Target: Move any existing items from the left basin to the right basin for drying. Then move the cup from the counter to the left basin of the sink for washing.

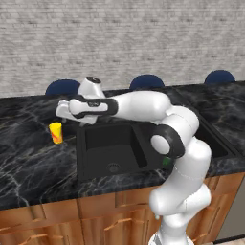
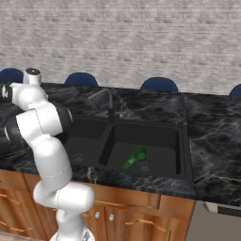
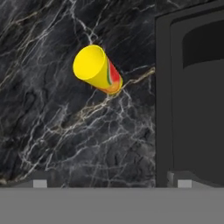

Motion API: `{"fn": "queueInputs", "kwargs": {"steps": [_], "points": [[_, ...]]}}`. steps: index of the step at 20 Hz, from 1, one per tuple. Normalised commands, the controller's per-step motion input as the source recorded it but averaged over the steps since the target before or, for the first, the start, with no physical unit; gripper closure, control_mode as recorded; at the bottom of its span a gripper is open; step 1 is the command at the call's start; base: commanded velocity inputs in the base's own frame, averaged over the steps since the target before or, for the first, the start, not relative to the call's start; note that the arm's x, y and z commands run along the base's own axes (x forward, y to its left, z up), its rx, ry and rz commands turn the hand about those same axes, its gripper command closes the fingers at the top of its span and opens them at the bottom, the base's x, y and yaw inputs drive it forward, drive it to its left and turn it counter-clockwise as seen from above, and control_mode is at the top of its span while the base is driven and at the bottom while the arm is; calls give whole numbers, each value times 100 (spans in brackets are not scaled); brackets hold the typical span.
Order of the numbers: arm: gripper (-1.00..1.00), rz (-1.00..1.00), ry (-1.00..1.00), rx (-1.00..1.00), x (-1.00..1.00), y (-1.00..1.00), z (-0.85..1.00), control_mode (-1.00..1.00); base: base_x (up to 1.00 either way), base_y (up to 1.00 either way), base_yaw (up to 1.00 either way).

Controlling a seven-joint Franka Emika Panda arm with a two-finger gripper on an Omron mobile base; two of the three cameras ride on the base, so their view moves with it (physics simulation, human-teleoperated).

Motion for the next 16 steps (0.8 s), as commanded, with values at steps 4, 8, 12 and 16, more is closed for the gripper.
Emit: {"fn": "queueInputs", "kwargs": {"steps": [4,8,12,16], "points": [[-100,-4,0,2,16,19,-29,-100,0,0,0],[-100,-4,0,2,23,21,-19,-100,0,0,0],[-100,-5,0,2,34,14,-12,-100,0,0,0],[-100,-4,-1,2,33,7,-3,-100,0,0,0]]}}
